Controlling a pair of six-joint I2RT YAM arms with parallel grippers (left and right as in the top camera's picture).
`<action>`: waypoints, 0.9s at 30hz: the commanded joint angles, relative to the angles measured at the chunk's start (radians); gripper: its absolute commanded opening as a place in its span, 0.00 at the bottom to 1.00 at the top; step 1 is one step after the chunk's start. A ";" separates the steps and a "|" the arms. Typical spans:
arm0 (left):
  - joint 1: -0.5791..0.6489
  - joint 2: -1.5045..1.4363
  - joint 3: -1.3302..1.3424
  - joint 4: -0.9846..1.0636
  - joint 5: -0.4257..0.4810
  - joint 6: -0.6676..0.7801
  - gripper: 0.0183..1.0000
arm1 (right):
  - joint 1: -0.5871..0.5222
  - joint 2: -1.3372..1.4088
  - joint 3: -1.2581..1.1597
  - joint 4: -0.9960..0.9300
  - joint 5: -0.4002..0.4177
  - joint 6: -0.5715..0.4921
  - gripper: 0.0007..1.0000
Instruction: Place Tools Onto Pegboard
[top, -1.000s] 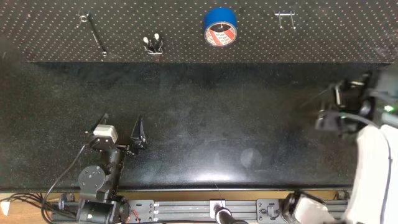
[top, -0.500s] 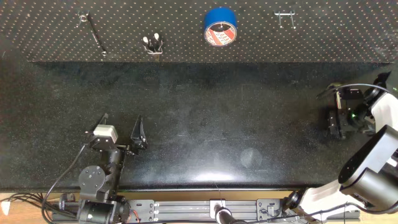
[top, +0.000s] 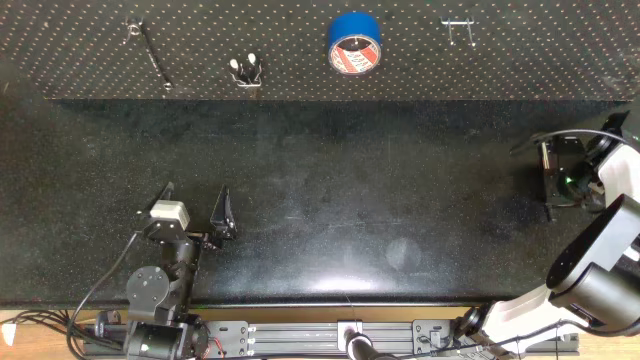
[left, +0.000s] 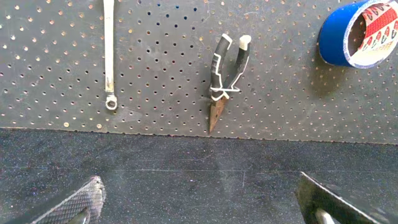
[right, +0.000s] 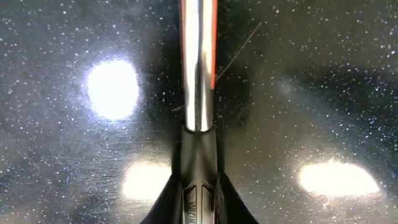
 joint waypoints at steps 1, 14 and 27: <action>-0.002 -0.010 -0.002 -0.005 -0.008 0.009 0.99 | 0.018 0.023 -0.020 -0.005 0.007 0.056 0.07; -0.002 -0.010 -0.002 -0.005 -0.008 0.009 0.99 | 0.657 -0.599 -0.198 0.657 -0.179 0.637 0.07; -0.002 -0.010 -0.002 -0.005 -0.008 0.009 0.99 | 0.612 -0.433 -0.198 0.736 -0.179 0.637 0.07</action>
